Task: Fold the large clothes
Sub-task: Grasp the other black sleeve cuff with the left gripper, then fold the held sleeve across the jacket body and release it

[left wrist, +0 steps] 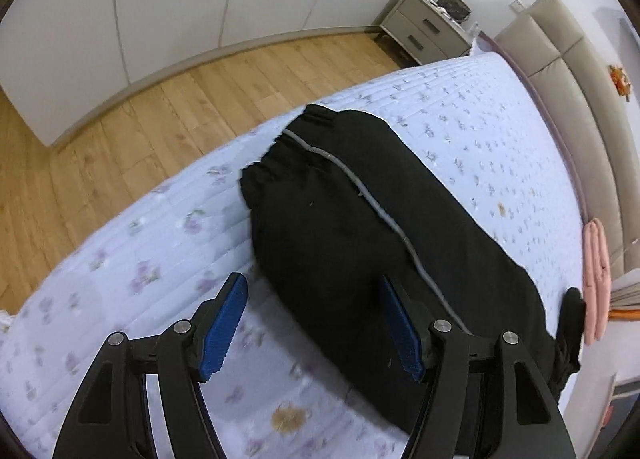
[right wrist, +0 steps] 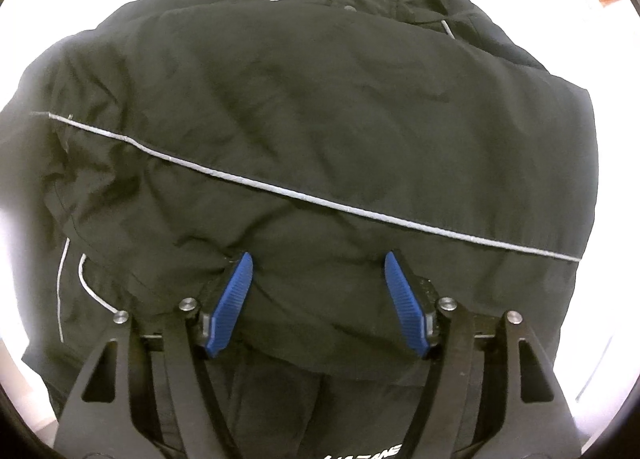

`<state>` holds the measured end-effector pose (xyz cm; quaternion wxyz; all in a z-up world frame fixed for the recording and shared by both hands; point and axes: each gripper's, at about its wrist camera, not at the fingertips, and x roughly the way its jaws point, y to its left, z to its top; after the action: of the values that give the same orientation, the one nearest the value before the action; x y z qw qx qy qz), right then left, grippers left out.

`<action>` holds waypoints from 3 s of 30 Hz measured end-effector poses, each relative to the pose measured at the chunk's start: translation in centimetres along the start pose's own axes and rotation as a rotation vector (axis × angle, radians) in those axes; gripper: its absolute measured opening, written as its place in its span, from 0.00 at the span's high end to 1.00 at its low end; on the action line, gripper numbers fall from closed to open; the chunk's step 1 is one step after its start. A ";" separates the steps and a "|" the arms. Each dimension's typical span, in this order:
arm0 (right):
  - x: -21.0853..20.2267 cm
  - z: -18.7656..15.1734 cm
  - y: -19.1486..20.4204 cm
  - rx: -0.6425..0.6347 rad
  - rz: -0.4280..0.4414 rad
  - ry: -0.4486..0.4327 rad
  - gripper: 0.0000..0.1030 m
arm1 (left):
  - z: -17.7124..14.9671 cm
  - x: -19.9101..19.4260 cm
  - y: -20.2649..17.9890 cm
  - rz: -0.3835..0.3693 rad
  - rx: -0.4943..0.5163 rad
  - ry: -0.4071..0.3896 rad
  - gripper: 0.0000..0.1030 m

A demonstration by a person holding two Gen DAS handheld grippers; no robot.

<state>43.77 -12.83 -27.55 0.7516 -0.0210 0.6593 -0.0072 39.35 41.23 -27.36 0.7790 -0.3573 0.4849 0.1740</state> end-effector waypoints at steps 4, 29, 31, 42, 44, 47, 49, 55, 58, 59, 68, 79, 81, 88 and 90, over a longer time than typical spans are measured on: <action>0.3 0.0 -0.5 0.001 0.017 -0.004 0.34 | 0.0 0.0 -1.3 0.010 0.052 -0.035 0.66; -3.3 -3.9 -8.6 0.036 0.124 -0.118 0.33 | -20.5 -13.0 -28.7 -0.143 0.874 -0.261 0.84; -3.8 -4.5 -9.7 0.047 0.125 -0.129 0.33 | -23.0 -12.9 -30.8 -0.176 0.935 -0.249 0.84; -5.4 -6.4 -15.1 0.108 0.125 -0.154 0.33 | -37.6 -8.1 -39.2 -0.276 1.208 -0.099 0.84; -5.6 -7.0 -15.6 0.120 0.125 -0.151 0.33 | -38.9 -6.5 -39.3 -0.255 1.233 -0.082 0.84; -5.1 -7.2 -16.0 0.128 0.132 -0.141 0.33 | -40.4 -3.7 -39.3 -0.215 1.246 -0.024 0.80; -4.8 -7.2 -15.9 0.124 0.137 -0.138 0.33 | -41.2 -2.0 -38.9 -0.215 1.242 0.052 0.57; -5.0 -6.1 -14.8 0.107 0.212 -0.160 0.32 | -42.7 -1.1 -38.5 -0.270 1.240 0.162 0.29; -6.0 -5.1 -13.8 0.110 0.316 -0.188 0.28 | -41.9 -2.7 -38.0 -0.318 1.214 0.189 0.28; -6.2 -4.6 -13.3 0.110 0.356 -0.195 0.27 | -41.6 -3.3 -37.7 -0.326 1.207 0.192 0.28; -3.5 0.2 -8.2 0.118 0.506 -0.169 0.25 | -34.8 -7.1 -33.2 -0.220 1.088 0.093 0.28; -2.2 0.7 -7.4 0.216 0.644 -0.144 0.77 | -28.9 -7.3 -31.8 -0.089 0.960 -0.040 0.29; -4.4 0.3 -7.5 0.191 0.622 -0.191 0.79 | -28.5 -7.2 -32.4 -0.095 0.953 -0.053 0.29; -13.3 -2.1 -12.6 0.128 0.445 -0.385 0.80 | -29.4 -7.6 -35.2 -0.162 0.984 -0.056 0.29; -15.4 -3.4 -15.4 0.142 0.354 -0.423 0.80 | -30.2 -7.2 -36.1 -0.185 1.003 -0.036 0.29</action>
<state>38.70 -27.70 -12.14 0.8617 0.1462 0.4788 0.0826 39.22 -4.82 -15.31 0.8750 0.0221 0.4618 -0.1436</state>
